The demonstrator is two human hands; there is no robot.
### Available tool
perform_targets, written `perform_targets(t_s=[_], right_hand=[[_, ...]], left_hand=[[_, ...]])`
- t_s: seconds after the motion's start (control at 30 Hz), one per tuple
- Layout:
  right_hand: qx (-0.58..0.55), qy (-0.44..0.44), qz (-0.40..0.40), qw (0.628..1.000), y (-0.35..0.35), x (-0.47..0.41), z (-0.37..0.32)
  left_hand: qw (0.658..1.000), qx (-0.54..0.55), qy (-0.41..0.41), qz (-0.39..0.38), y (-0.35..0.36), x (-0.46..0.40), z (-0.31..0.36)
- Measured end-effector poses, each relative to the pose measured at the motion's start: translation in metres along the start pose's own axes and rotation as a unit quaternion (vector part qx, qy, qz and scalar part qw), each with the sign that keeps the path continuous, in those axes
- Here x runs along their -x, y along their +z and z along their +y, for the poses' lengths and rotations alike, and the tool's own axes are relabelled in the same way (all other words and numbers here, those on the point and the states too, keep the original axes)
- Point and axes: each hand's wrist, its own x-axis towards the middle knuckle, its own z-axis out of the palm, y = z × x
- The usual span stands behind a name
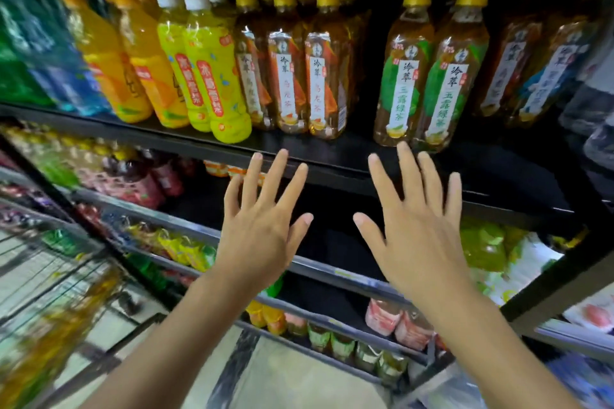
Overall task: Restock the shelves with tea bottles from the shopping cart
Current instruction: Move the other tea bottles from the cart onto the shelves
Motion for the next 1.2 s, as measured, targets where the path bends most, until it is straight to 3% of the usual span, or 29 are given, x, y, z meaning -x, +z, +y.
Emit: perform_targets(t_s=[0.43,0.77,1.0,1.2], right_hand=[[-0.005,-0.134,-0.085,0.987,0.060,0.055,-0.209],[-0.045,-0.249,-0.184,0.950,0.120,0.129,-0.400],[-0.070,-0.313,-0.230,0.919,0.146,0.134,-0.486],[-0.078,-0.360,-0.250,0.895,0.185,0.109,-0.534]], left_hand=[[0.984,-0.038,-0.151,-0.089,0.003,0.199,-0.157],[0.927,-0.026,-0.316,-0.200,-0.003,0.383,-0.270],[0.886,-0.022,-0.415,-0.204,-0.011,0.443,-0.325],[0.858,-0.010,-0.460,-0.228,0.011,0.437,-0.355]])
